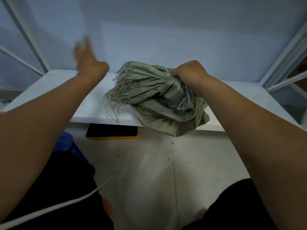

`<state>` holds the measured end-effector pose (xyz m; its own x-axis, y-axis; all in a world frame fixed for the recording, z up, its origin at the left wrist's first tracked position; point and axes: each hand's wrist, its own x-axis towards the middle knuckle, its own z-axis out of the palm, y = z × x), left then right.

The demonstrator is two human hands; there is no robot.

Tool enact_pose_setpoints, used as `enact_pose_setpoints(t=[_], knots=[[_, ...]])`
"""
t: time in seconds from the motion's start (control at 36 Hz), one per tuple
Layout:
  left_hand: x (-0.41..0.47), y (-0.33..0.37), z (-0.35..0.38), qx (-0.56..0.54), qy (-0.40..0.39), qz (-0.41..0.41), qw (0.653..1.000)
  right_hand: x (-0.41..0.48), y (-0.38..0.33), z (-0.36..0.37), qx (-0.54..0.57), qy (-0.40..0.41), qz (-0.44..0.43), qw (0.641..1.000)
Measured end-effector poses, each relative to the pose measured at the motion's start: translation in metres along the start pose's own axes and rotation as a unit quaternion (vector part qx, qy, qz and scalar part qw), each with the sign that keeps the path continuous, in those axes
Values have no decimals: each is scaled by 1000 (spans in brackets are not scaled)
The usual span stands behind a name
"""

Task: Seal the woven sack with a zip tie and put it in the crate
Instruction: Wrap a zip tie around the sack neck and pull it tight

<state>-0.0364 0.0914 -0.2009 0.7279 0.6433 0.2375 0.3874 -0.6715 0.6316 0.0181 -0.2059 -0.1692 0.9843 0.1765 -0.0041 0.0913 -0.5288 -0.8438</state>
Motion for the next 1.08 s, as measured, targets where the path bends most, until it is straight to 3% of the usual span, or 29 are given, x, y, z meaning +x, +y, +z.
enact_pose_setpoints(t=[0.03, 0.08, 0.14, 0.25, 0.36, 0.47, 0.67, 0.75, 0.86, 1.0, 1.08], knots=[[-15, 20, -5, 16, -37, 125, 991, 0, 0, 1, 2, -2, -5, 1000], [-38, 55, -3, 88, -121, 305, 941, 0, 0, 2, 8, -7, -20, 1000], [-50, 74, 8, 151, -199, 367, 896, -3, 0, 2, 13, -16, -37, 999], [-70, 93, 37, 147, -231, 417, 867, -15, -4, 4, 47, -65, -71, 994], [-78, 90, 48, 59, -239, 419, 874, -23, -6, 4, 32, -107, -90, 990], [-75, 84, 46, 6, -232, 410, 882, -23, -6, 2, 23, -83, -102, 991], [-72, 88, 39, 66, -145, 419, 894, -17, -9, 7, -49, 3, -159, 986], [-72, 88, 39, 86, -196, 356, 910, -15, -6, 9, -121, 38, -193, 973], [-75, 87, 35, 95, -321, 334, 881, -12, 4, 7, -222, 57, -213, 950], [-81, 95, 25, 84, -393, 300, 865, -11, 14, 8, -225, 34, -191, 955], [-81, 95, 29, 32, -381, 284, 879, -11, 13, 8, -197, 47, -185, 962]])
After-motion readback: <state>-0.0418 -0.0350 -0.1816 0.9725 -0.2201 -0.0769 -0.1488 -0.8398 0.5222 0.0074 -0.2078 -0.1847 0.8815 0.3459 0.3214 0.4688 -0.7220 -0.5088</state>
